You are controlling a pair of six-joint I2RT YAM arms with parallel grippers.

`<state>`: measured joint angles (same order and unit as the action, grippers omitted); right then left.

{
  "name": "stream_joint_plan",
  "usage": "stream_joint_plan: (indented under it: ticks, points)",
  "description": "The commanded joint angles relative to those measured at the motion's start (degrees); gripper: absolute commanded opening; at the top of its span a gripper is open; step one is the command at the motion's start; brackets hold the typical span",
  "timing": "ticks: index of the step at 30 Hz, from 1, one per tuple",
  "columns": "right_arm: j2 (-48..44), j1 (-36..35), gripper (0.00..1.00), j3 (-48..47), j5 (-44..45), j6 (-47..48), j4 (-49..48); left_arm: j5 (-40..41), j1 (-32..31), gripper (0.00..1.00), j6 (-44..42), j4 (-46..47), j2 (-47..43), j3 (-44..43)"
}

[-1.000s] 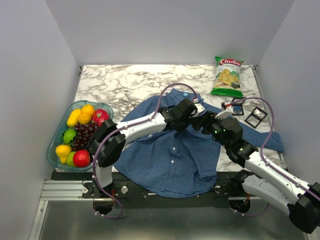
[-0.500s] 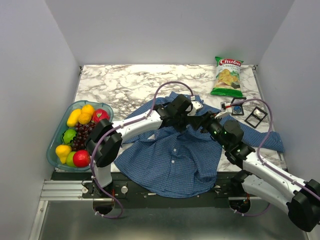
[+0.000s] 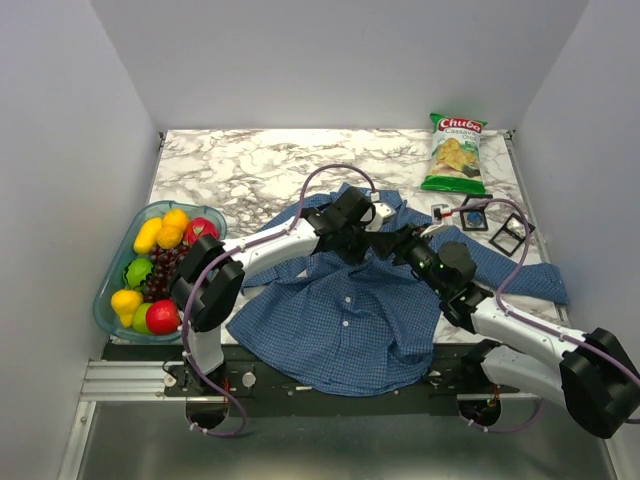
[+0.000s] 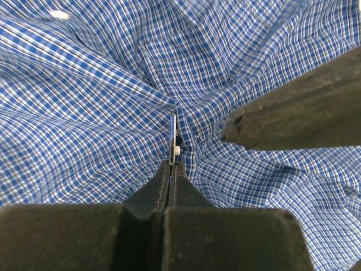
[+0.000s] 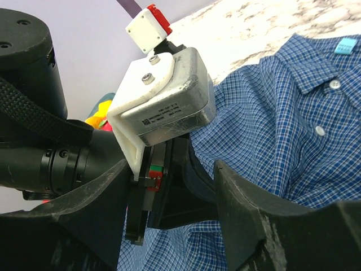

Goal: Pin the brooch onto the clothing
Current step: Pin the brooch to the clothes.

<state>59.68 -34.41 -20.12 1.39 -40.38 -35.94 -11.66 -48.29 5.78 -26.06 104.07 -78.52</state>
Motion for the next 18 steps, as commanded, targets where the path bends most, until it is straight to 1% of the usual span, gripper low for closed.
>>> stream_joint_plan:
  ticks: [1, 4, 7, 12, 15, 18]
  points:
    - [4.1, 0.6, 0.66, 7.5, 3.6, 3.5, 15.0, -6.8, 2.5, 0.00, 2.0, 6.5, -5.1, -1.7]
    - [3.2, 0.6, 0.66, 7.3, 4.0, 3.6, 15.5, -7.1, 3.1, 0.00, 2.0, 6.4, -4.5, -1.6]
    - [1.4, 0.6, 0.66, 5.2, 4.6, 3.3, 19.2, -6.1, 3.2, 0.00, 2.3, 6.2, -4.2, -1.6]
    - [-6.6, 0.6, 0.68, -0.3, 3.3, 1.5, 28.5, -3.5, 3.2, 0.00, 1.4, 5.9, -3.9, -1.2]
    - [-11.1, 0.6, 0.69, -4.9, 0.9, 2.2, 32.5, -2.8, 3.0, 0.00, 1.3, 5.5, -3.1, -1.5]
    - [-14.9, 0.6, 0.70, -7.8, 1.0, 2.2, 35.8, -2.5, 3.0, 0.00, 1.1, 5.5, -2.3, -1.6]
